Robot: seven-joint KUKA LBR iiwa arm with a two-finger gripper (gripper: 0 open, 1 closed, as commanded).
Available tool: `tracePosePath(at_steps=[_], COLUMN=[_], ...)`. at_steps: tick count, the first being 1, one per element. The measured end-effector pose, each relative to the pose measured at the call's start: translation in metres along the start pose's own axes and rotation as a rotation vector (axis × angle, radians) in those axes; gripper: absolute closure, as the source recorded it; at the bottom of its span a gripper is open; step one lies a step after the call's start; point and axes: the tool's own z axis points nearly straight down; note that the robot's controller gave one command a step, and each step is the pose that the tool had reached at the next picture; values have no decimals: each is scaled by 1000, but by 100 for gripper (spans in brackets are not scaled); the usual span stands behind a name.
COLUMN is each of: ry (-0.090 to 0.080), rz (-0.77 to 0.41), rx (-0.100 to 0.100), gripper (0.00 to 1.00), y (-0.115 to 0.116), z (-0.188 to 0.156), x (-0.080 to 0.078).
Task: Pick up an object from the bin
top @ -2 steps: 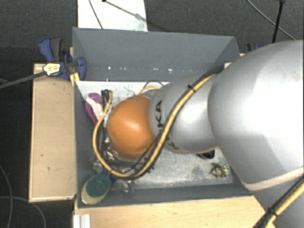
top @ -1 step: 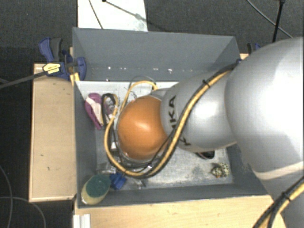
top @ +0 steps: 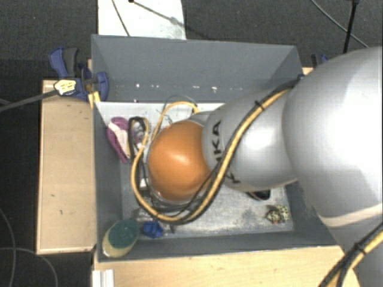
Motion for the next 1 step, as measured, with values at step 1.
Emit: tracePosePath(at_steps=[1], ry=[-10], rz=[9], rx=[7], gripper=[100], y=[-1], z=[-57], x=[-1])
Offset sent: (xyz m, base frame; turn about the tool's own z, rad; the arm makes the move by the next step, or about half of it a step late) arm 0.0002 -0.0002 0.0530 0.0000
